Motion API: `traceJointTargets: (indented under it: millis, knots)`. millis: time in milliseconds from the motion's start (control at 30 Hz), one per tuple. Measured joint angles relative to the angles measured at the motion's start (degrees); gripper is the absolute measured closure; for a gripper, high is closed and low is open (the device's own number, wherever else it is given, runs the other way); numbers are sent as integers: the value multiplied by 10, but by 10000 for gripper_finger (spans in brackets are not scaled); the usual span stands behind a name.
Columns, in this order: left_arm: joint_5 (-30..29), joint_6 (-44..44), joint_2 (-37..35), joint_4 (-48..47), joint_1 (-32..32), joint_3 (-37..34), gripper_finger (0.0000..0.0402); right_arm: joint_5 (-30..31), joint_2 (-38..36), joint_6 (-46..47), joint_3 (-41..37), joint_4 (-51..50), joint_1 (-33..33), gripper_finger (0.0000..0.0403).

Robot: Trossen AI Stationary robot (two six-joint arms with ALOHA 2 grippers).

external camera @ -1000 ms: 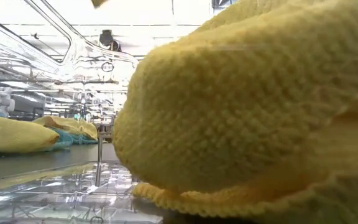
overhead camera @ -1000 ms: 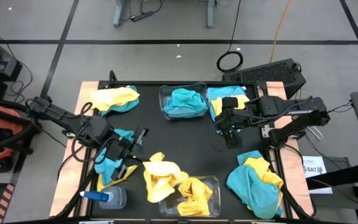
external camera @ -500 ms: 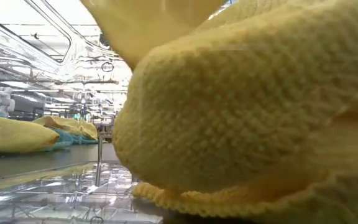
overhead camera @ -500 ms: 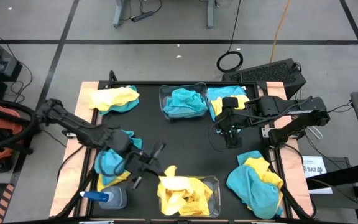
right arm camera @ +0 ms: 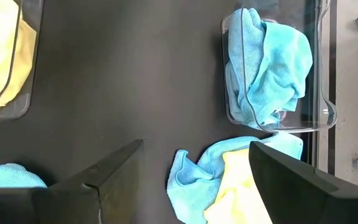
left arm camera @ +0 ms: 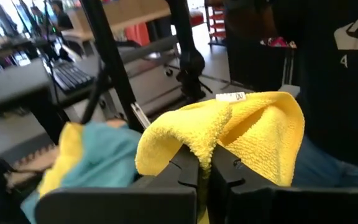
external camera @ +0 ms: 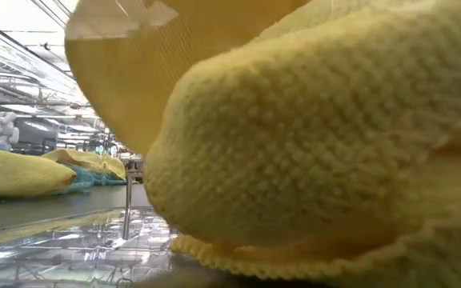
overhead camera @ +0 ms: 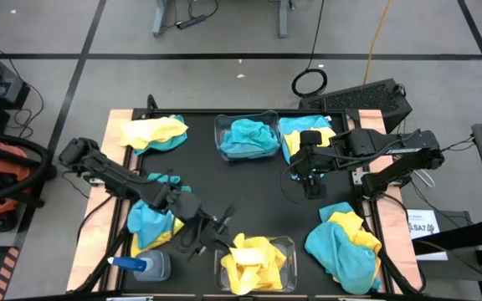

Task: Sort microfiber towel by color & place in baskets
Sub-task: Put the yellow microfiber towel into the bottom transparent bin

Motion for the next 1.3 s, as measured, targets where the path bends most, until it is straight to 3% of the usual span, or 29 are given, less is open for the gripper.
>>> traceJointTargets:
  millis: [400, 867, 1300]
  knots:
    - [65, -75, 83, -29, 3, 0, 394, 0, 0, 2, 0, 2, 0, 122]
    - [63, -121, 144, -128, 26, 0, 393, -1, 0, 3, 0, 23, 0, 122]
    - [45, -129, 196, -140, 42, 0, 385, -2, 0, 2, 0, 32, 0, 122]
